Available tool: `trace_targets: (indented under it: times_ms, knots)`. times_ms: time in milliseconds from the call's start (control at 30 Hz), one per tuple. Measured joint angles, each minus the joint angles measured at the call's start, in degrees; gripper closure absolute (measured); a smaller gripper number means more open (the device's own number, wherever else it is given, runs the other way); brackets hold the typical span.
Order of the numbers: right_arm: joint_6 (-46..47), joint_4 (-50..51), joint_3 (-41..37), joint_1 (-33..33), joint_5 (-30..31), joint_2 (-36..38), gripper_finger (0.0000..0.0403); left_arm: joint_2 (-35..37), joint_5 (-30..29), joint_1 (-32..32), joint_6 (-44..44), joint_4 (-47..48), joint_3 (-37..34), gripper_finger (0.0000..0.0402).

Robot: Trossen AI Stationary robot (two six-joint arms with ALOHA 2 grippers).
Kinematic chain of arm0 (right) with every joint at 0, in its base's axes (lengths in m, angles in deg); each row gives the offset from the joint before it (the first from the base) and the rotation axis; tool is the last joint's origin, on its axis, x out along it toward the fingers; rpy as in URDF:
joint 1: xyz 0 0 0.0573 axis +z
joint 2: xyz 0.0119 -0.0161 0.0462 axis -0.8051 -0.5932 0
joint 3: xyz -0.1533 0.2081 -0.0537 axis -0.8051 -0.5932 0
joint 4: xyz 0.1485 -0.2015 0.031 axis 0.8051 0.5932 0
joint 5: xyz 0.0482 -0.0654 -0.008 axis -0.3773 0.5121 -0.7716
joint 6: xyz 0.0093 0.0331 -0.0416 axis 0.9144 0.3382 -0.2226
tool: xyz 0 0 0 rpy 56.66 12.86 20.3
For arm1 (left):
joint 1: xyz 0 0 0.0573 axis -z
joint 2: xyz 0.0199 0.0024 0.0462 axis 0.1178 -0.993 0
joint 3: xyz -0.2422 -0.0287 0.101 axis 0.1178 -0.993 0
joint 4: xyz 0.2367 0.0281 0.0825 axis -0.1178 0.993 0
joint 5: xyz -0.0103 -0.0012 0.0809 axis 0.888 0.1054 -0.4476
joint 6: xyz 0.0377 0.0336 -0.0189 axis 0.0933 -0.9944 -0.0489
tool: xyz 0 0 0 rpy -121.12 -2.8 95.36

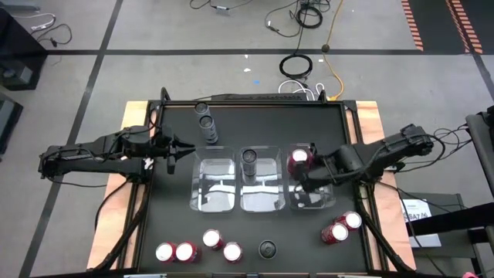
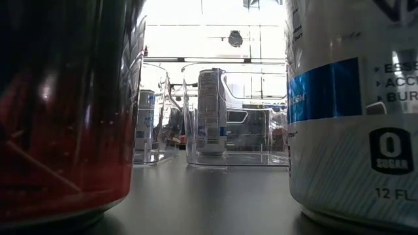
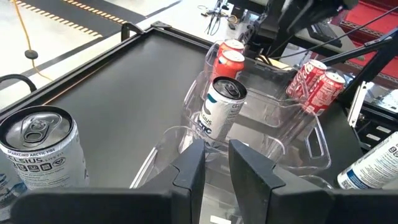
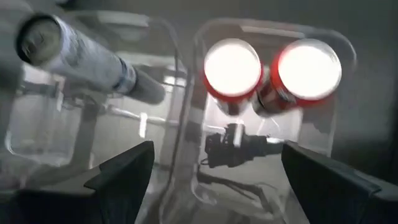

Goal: Sort soda cans
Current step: Put the top white soda can into the center transparent bin

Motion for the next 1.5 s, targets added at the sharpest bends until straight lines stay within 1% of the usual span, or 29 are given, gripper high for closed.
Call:
trace_targets:
  times_ms: [167, 567, 733, 833, 900, 1100, 1233, 1300, 1500]
  knots:
    - [5.1, 4.2, 0.0, 5.1, -0.2, 0.0, 0.0057, 0.0, 0.0, 0.0, 0.0, 0.0, 0.0, 0.0320]
    - [4.8, 4.1, 0.0, 14.4, -1.3, 0.0, 0.0057, -0.4, 0.0, 0.0, 0.6, -1.1, 0.0, 0.0320]
    - [4.7, 4.1, 0.0, 17.0, -1.4, 0.0, 0.0057, -1.4, -0.1, 0.9, 9.3, -2.0, 0.5, 0.0320]
    - [4.2, 4.1, 0.0, 18.1, -1.3, 0.0, 0.0057, -3.2, -0.8, 3.3, 12.4, -1.6, 1.7, 0.0320]
    - [3.5, 4.0, -0.1, 18.6, -1.1, 0.0, 0.0057, -5.2, -2.8, 5.7, 13.4, -1.4, 2.9, 0.0323]
    - [3.3, 4.0, -1.8, 19.9, -1.0, 0.0, 0.0057, -13.9, -9.9, 14.5, 13.5, 1.5, 9.7, 0.0346]
    - [3.3, 4.0, -3.2, 20.6, -1.1, 0.0, 0.0057, -19.5, -11.9, 19.3, 14.5, 6.2, 16.1, 0.0359]
    - [3.3, 4.1, -3.8, 20.7, -1.1, 0.0, 0.0057, -22.1, -13.1, 21.5, 17.2, 10.2, 19.7, 0.0363]
    - [3.1, 4.1, -5.7, 20.9, -1.2, 0.0, 0.0057, -29.7, -16.0, 28.6, 26.5, 25.8, 31.7, 0.0364]
